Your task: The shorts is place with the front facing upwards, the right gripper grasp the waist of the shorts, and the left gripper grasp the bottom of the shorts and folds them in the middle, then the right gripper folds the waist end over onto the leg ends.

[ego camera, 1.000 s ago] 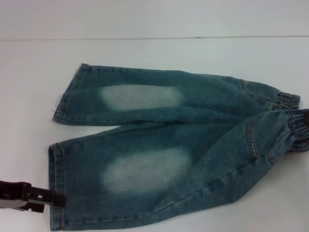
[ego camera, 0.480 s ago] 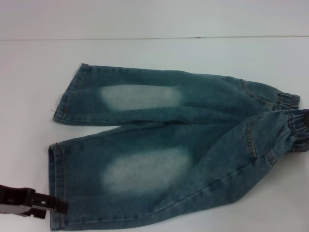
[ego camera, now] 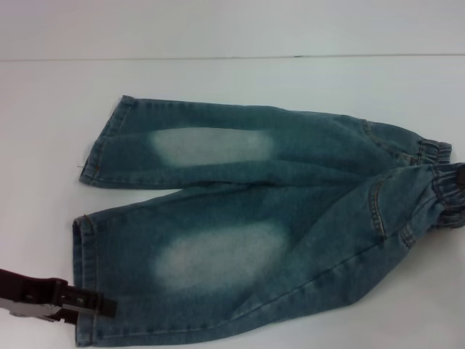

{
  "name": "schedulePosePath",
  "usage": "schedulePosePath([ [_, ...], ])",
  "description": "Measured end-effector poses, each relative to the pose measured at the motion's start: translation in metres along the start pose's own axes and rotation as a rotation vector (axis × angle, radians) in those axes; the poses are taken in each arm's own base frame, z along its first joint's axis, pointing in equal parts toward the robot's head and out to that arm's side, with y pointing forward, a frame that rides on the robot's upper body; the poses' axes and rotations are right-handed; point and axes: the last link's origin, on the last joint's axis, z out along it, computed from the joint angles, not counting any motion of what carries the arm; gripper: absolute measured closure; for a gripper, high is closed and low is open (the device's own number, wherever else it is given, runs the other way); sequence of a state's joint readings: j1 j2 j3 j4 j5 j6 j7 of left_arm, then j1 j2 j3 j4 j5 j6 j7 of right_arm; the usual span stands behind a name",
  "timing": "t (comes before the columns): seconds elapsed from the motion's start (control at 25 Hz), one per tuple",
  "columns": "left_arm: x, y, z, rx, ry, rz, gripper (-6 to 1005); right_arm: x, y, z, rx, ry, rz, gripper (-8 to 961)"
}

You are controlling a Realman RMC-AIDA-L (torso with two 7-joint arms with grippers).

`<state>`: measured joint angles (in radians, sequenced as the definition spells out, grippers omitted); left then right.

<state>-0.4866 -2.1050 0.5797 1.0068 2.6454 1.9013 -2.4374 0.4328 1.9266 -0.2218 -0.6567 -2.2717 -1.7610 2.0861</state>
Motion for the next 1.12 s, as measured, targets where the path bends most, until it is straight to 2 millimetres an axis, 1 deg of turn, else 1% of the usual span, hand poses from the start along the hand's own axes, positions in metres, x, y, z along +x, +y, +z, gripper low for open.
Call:
schedulePosePath([
  [0.24,0.003,0.0,0.002,-0.003,-0.003,0.0,171,-0.001,0.0,0.0,-0.001,0.0,-0.001,908],
  [0.64,0.009,0.008,0.004,-0.027,-0.005,0.024,175,-0.003,0.001,0.002,0.001,0.002,-0.006,908],
  [0.8,0.011,0.011,0.007,-0.059,-0.003,0.038,177,-0.004,0.001,0.003,0.0,0.002,-0.007,907],
  [1.12,0.014,0.019,0.01,-0.089,-0.008,0.103,180,-0.005,0.002,0.003,-0.002,0.002,-0.007,907],
])
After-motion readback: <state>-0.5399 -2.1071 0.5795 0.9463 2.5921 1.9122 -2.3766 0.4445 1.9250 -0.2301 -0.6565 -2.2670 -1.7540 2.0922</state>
